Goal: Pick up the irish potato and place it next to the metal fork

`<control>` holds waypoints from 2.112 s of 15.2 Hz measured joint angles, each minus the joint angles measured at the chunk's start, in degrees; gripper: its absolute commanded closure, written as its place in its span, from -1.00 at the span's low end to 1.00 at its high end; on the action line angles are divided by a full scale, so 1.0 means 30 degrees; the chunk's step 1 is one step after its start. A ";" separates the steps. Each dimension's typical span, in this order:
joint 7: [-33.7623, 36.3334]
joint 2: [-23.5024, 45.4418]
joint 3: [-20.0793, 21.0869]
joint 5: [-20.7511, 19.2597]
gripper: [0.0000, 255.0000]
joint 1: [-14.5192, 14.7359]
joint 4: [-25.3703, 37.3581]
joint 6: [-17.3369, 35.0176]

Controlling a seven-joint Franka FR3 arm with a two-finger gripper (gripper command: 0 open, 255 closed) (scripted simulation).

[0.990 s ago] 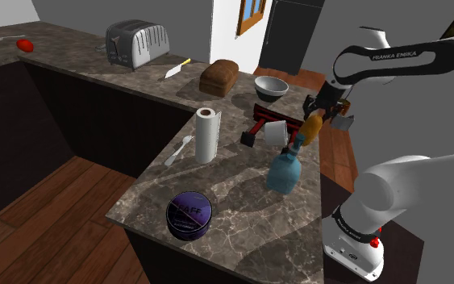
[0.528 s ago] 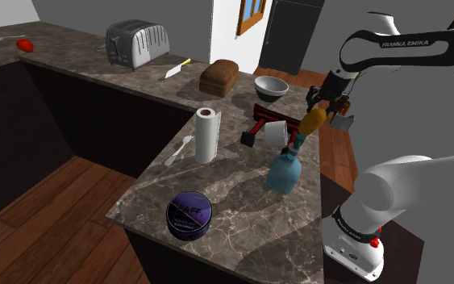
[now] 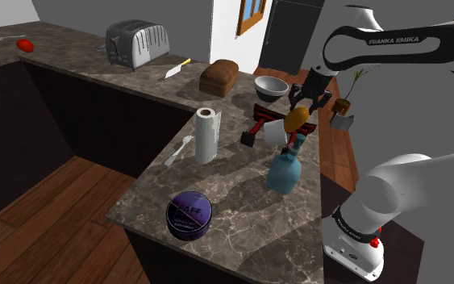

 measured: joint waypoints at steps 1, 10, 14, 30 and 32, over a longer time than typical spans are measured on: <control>0.0485 0.0242 0.0413 0.0232 1.00 0.0242 0.0219 0.0041; 0.4674 0.3008 0.3896 0.1665 1.00 0.1914 0.2344 0.0922; 0.6463 0.4587 0.5277 0.1814 1.00 0.2375 0.3860 0.1134; 1.6944 0.5279 0.9219 0.1386 -1.00 0.1349 0.2187 0.9326; 1.8181 0.5353 0.9725 0.1299 -1.00 0.1158 0.1860 1.0299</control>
